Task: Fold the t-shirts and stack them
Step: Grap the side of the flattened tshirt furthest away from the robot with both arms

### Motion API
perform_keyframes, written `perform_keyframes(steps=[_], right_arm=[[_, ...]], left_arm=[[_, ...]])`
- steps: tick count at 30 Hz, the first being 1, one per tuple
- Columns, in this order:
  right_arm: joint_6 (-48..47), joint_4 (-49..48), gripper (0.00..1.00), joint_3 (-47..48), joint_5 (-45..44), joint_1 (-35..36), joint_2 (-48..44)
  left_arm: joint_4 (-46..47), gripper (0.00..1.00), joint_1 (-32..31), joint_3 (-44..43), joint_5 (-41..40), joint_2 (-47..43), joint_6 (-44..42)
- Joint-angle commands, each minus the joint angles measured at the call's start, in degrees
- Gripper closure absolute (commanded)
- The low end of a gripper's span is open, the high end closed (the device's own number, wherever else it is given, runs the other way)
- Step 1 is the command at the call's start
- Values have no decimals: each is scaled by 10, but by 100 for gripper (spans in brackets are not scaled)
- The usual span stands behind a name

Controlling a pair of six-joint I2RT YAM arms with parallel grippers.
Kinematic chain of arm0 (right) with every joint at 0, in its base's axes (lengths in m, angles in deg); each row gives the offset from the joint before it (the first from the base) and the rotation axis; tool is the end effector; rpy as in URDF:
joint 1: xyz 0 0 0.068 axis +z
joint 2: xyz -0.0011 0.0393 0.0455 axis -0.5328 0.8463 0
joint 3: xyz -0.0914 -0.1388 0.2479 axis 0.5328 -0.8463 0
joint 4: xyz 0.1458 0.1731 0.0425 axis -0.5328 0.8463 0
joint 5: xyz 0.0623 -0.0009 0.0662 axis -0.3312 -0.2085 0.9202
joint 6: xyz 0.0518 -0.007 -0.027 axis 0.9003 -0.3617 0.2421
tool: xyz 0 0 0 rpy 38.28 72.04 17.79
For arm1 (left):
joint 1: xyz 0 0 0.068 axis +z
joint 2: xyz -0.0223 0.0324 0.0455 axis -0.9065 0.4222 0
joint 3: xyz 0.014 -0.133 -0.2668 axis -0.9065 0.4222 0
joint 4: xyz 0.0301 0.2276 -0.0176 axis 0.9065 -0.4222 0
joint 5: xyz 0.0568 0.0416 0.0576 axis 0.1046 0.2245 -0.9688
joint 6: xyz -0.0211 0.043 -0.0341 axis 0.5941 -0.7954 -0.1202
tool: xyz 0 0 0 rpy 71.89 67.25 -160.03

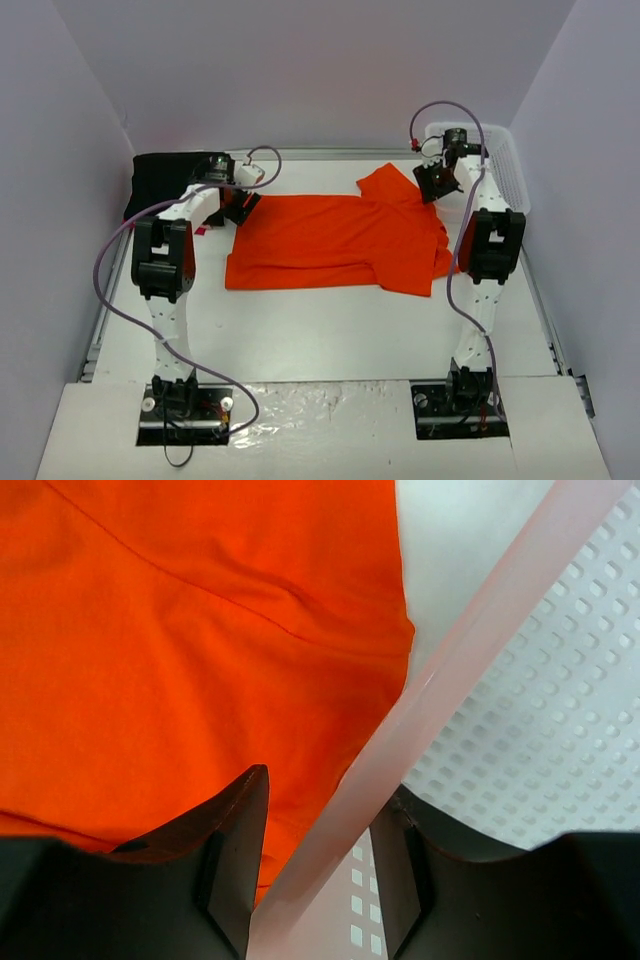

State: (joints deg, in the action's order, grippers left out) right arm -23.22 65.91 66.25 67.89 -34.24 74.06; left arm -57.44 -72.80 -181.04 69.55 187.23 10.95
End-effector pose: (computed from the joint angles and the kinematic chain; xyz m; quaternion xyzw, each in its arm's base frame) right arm 0.5091 -0.0065 0.2509 -0.2736 0.8926 0.0337 0.3567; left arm 0.4539 -0.0684 0.2346 0.2761 0.8936 -0.0224 0.3532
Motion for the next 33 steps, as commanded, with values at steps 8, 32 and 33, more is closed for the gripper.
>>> perform_keyframes(steps=[8,32,33], right_arm=[[27,-32,59,9,-88,17,-19],[48,-77,53,-78,-113,51,-186],[49,-72,53,-75,-106,54,-179]], left_arm=[[33,30,23,-66,-4,35,21],[-1,42,57,-158,207,102,83],[-8,42,57,-166,215,107,82]])
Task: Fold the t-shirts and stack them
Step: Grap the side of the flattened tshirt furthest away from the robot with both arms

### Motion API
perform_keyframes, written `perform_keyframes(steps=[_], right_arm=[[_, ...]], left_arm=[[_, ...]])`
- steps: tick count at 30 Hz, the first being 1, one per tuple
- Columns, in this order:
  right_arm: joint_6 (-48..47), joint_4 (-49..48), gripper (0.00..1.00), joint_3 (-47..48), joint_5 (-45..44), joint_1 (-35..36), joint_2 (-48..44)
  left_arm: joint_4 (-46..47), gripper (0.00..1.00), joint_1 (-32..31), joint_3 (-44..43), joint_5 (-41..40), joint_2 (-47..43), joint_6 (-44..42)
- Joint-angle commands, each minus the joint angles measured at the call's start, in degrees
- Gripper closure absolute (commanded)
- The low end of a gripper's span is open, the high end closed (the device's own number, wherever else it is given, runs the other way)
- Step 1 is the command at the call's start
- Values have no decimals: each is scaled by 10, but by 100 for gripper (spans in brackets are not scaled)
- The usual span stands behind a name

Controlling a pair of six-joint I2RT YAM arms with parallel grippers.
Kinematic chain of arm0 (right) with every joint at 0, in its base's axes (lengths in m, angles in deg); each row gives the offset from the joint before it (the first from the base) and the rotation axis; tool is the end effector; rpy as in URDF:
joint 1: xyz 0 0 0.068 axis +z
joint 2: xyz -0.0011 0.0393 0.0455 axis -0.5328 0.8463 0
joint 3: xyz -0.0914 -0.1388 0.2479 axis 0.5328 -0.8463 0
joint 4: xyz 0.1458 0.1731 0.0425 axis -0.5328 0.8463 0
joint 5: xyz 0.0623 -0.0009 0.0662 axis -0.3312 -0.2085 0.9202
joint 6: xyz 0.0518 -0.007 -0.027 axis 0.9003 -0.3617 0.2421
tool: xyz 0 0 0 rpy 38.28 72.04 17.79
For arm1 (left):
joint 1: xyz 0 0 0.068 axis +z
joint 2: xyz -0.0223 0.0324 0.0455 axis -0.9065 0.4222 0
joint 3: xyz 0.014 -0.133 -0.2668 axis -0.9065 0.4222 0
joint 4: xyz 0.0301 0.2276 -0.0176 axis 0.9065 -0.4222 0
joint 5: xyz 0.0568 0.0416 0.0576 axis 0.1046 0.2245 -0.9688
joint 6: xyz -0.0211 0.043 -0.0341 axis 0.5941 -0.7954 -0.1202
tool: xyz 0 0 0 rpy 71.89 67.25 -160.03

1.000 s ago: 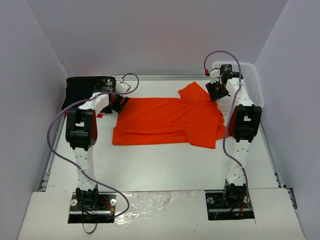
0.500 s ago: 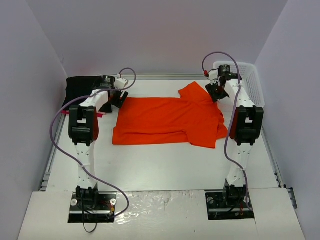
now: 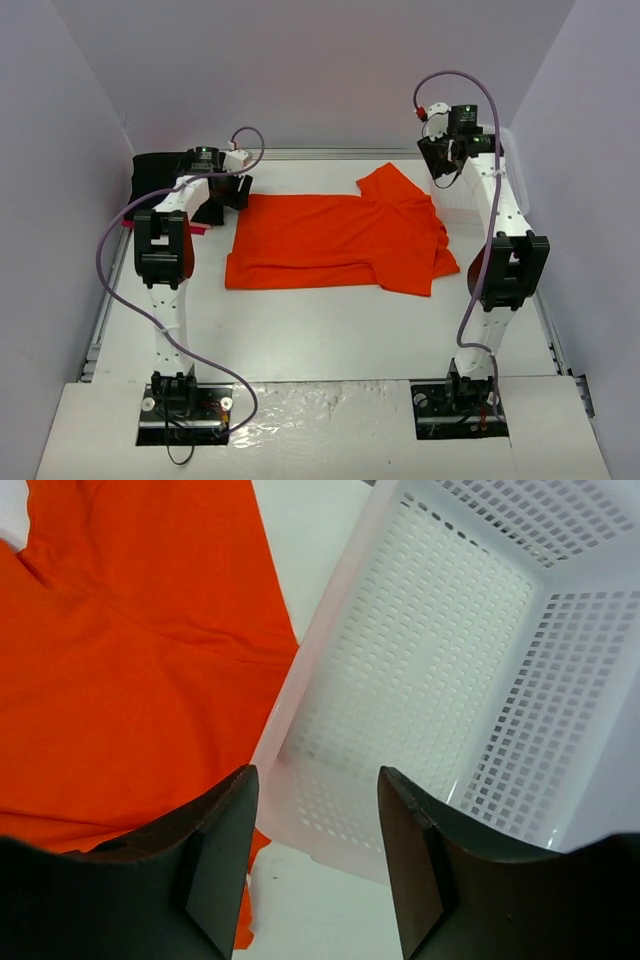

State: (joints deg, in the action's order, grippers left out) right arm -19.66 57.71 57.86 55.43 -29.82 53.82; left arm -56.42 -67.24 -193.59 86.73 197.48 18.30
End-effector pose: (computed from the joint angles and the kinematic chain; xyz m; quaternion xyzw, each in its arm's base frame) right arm 0.4426 0.0209 0.3801 -0.2338 0.8364 -0.0777 0.4896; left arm 0.5039 -0.0381 0.2203 0.2258 0.8791 -0.1613 0.3877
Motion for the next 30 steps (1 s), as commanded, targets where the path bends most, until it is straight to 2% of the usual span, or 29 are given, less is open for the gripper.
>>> perform_keyframes(steps=[1,10,14,17,18,20,21,23,30], right_arm=[[11,11,53,13,21,14,31],[-4,29,53,14,20,56,90],[-4,31,53,24,18,61,110],[-1,32,53,42,23,63,130],[2,33,53,56,29,62,136],[9,37,53,72,32,64,161],[10,39,53,91,37,63,169],[22,40,52,108,41,63,197],[52,40,50,205,66,58,274]], left_arm=[[-29,42,2,-48,47,11,7],[-54,41,2,-96,39,56,1],[-64,45,2,-112,56,71,-3],[-70,57,3,-121,74,77,-1],[-75,66,2,-122,79,79,-2],[-79,76,2,-127,83,83,-4],[-83,85,2,-127,82,83,-6],[-87,96,2,-128,78,86,-10],[-88,98,3,-105,62,76,-21]])
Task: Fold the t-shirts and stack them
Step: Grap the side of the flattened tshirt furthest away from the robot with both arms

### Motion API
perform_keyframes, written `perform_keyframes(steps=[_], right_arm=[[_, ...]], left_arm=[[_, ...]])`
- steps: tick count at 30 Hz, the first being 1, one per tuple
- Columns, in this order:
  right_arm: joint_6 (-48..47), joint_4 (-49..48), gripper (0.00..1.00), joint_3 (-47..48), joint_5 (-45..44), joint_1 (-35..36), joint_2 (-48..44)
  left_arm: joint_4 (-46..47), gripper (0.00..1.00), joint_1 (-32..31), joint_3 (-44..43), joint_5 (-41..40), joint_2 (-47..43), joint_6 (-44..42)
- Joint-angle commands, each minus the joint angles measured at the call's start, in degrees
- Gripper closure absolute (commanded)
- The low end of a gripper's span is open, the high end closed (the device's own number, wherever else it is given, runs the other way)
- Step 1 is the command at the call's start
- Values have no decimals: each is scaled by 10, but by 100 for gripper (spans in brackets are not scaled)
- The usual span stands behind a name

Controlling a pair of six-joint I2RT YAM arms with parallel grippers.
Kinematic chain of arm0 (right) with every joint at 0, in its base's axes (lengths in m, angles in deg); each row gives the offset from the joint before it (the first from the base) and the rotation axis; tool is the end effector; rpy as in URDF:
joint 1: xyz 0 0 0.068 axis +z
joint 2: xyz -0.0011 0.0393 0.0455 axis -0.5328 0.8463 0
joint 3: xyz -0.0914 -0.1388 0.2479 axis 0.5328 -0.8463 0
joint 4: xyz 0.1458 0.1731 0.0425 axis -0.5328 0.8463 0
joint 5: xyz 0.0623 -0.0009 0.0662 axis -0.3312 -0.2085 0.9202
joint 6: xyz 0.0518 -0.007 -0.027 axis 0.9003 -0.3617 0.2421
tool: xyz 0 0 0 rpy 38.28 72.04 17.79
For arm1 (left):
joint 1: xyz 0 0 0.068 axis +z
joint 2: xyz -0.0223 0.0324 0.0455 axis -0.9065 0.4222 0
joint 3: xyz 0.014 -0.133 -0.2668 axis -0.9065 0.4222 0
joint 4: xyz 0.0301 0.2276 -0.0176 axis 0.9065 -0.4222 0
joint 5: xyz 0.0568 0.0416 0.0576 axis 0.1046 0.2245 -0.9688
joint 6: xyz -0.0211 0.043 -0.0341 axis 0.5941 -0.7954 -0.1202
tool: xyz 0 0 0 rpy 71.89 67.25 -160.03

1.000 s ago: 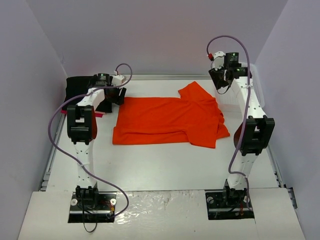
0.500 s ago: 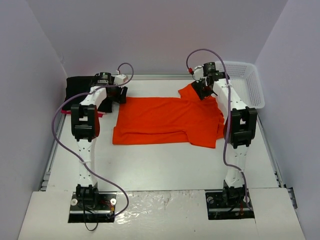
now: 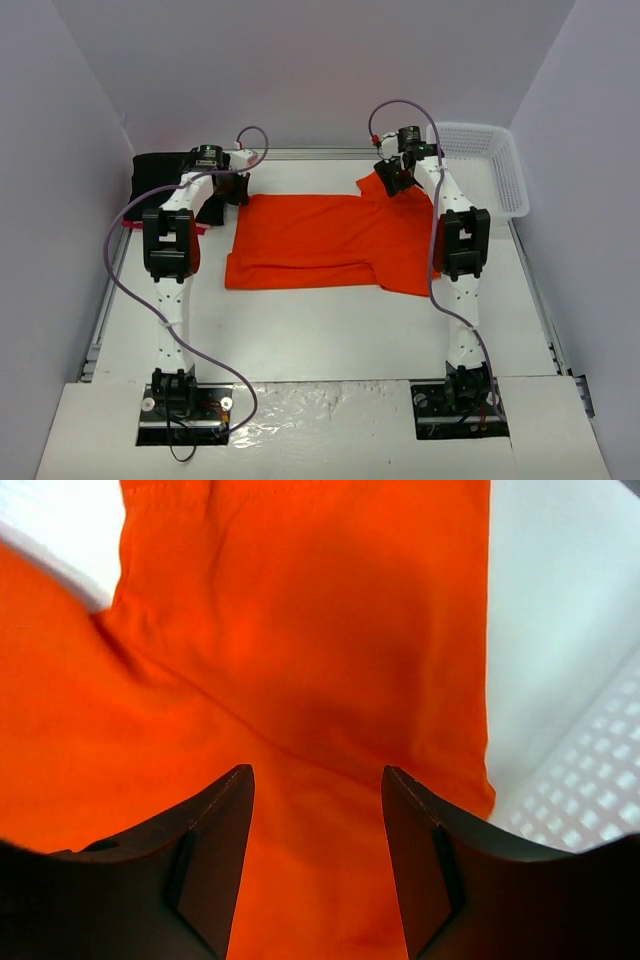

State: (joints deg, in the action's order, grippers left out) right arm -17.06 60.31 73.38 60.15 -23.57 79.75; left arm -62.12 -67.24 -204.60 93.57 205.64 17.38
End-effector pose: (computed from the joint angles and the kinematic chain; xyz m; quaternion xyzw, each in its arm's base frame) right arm 0.5330 0.0870 0.2446 -0.2864 0.8714 0.0132 0.3980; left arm 0.5286 -0.0435 0.2001 0.2469 0.8695 -0.2173 0.3685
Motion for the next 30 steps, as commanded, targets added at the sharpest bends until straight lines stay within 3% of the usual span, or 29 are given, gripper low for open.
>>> perform_keyframes(steps=[1,7,10,30], right_arm=[[29,14,50,62,21,-5,34],[84,-2,48,190,22,-17,117],[112,-29,41,199,13,-19,131],[218,-95,30,267,68,-53,228]], left_arm=[[-27,98,3,11,-7,-13,-12],[-24,98,2,40,-12,-37,-18],[-20,98,3,61,-20,-52,-25],[-5,98,1,160,-49,-116,-34]])
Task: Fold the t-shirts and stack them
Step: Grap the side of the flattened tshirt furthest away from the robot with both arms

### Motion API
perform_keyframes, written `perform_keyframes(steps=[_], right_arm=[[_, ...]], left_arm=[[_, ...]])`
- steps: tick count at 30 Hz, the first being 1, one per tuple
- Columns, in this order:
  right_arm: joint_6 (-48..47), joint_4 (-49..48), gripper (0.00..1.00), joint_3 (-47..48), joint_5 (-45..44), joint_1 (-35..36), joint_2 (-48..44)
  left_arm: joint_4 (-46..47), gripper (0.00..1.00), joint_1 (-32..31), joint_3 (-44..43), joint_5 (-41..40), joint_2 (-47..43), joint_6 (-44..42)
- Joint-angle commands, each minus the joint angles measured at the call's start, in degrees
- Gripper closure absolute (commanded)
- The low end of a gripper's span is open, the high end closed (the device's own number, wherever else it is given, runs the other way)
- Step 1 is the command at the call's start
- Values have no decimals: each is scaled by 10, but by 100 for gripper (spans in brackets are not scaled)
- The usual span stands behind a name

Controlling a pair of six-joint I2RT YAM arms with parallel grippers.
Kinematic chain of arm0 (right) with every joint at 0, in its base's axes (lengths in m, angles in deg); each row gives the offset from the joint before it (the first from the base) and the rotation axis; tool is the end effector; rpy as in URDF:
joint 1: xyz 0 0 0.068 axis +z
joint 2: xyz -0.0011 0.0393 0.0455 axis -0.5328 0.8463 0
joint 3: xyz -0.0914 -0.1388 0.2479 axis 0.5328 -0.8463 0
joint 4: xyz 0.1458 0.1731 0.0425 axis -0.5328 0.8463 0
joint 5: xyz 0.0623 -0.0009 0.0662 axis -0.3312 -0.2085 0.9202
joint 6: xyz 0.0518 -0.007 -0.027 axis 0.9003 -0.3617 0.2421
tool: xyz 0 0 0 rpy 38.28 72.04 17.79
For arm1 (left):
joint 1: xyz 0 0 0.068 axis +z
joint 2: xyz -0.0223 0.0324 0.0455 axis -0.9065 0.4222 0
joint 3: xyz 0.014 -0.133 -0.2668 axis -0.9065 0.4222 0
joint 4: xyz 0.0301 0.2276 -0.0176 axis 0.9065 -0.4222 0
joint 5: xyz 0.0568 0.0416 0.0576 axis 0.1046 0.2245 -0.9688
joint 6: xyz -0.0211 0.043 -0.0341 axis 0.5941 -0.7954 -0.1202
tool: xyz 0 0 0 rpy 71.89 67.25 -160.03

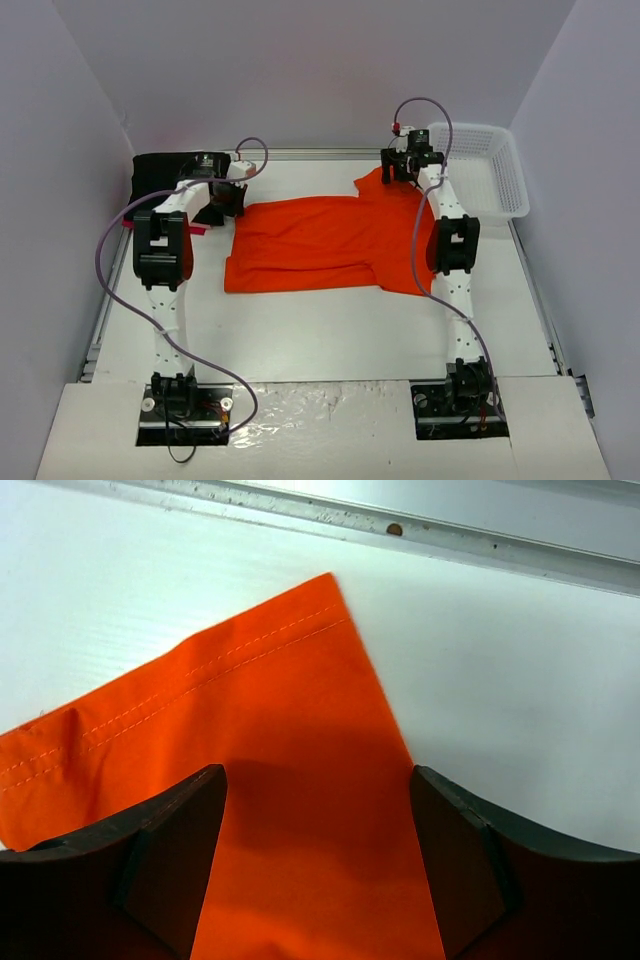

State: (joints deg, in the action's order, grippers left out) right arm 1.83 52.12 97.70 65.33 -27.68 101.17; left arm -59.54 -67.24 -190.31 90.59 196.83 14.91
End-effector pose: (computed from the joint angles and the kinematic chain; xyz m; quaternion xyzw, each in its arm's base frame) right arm 0.6049 0.0577 0.1811 -0.1309 0.8628 0.1001 0.4779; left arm 0.4902 -0.0401 0.2061 0.2537 0.8814 -0.1914 0.3496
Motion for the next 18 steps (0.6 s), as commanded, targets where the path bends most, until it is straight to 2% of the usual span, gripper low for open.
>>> perform_keyframes(steps=[1,5,11,18], right_arm=[[35,-21,30,20,33,-14,14],[52,-34,29,27,43,-27,29],[67,-33,34,43,65,-34,53],[63,-36,50,40,73,-31,50]], left_arm=[[-30,98,2,20,-19,-29,-8],[-30,98,-2,26,-19,-30,-4],[-32,98,-13,24,-23,-27,2],[-43,98,-18,10,-26,-29,-2]])
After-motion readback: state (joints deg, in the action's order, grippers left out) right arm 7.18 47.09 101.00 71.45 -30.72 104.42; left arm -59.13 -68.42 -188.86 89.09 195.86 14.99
